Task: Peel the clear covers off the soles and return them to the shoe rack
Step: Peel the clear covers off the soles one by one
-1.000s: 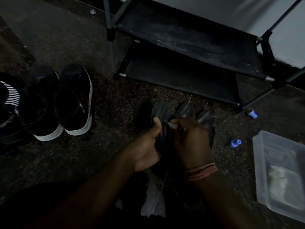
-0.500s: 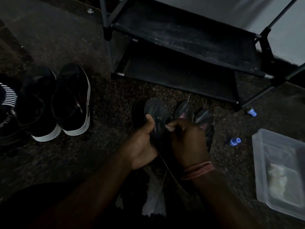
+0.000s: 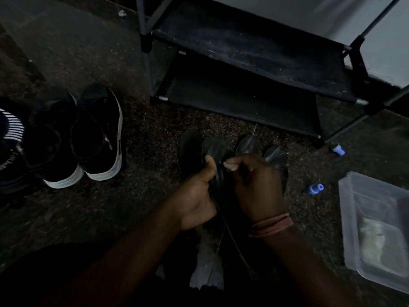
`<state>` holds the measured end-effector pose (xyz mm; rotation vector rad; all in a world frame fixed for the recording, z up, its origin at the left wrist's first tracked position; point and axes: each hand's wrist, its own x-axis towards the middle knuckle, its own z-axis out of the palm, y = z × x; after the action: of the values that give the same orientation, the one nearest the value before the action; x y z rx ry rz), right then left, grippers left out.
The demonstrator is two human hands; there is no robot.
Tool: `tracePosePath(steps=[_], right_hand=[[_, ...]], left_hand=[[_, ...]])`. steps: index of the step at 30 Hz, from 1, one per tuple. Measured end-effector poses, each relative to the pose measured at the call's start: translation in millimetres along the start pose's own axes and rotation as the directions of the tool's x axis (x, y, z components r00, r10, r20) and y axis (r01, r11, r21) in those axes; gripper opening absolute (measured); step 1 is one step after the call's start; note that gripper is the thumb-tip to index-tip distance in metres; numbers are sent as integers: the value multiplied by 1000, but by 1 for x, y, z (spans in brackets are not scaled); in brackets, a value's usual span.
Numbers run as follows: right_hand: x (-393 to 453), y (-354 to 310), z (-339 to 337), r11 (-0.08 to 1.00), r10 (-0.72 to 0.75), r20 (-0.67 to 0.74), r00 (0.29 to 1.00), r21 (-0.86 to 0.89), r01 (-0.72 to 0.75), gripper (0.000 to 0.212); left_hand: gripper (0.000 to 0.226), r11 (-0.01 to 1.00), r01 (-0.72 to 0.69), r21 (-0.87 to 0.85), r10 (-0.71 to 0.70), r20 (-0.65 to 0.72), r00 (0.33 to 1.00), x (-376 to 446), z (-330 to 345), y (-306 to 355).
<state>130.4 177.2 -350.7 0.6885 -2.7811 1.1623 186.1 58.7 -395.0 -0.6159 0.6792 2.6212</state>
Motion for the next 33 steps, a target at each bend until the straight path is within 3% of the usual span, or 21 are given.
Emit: tracePosePath(steps=[5,9,12,14,17,20,24,27,29,33], right_hand=[[-16,-30,17,994,-1,382,924,105,-43,18],[-13,-29,12,961,18,484,875,233,-148,17],[-5,-21,-4,925,-23,630,776,307,-222,16],[2,-16,-16,880,7,611,792,372,-295,15],[16,-4,-30,794,226,398,889,454,-405,10],[21,6,-29,678,443,241,863,540,-499,11],[18,-2,-20,475,486,316,815,687,-550,20],[16,-9,-17,429,467,369,803,700,-571,16],[14,-10,-16,446,443,371,816,699,-559,17],[9,-16,-14,727,286,235,929,578,-370,13]], left_hand=[[80,997,-70,-24,65,-168,984,6,-18,21],[75,990,-115,-78,93,-243,966,6,-16,29],[83,992,-87,-94,66,-207,976,6,-15,33],[87,994,-69,-82,57,-140,988,4,-17,38],[86,979,-88,-186,87,-10,996,-1,-16,46],[86,948,-116,-298,138,51,989,-5,-16,47],[72,941,-129,-314,147,36,988,-9,-23,50],[60,951,-157,-268,166,11,986,-9,-22,53],[55,951,-152,-269,158,3,987,-8,-18,53],[67,963,-120,-243,137,53,989,-9,-10,45]])
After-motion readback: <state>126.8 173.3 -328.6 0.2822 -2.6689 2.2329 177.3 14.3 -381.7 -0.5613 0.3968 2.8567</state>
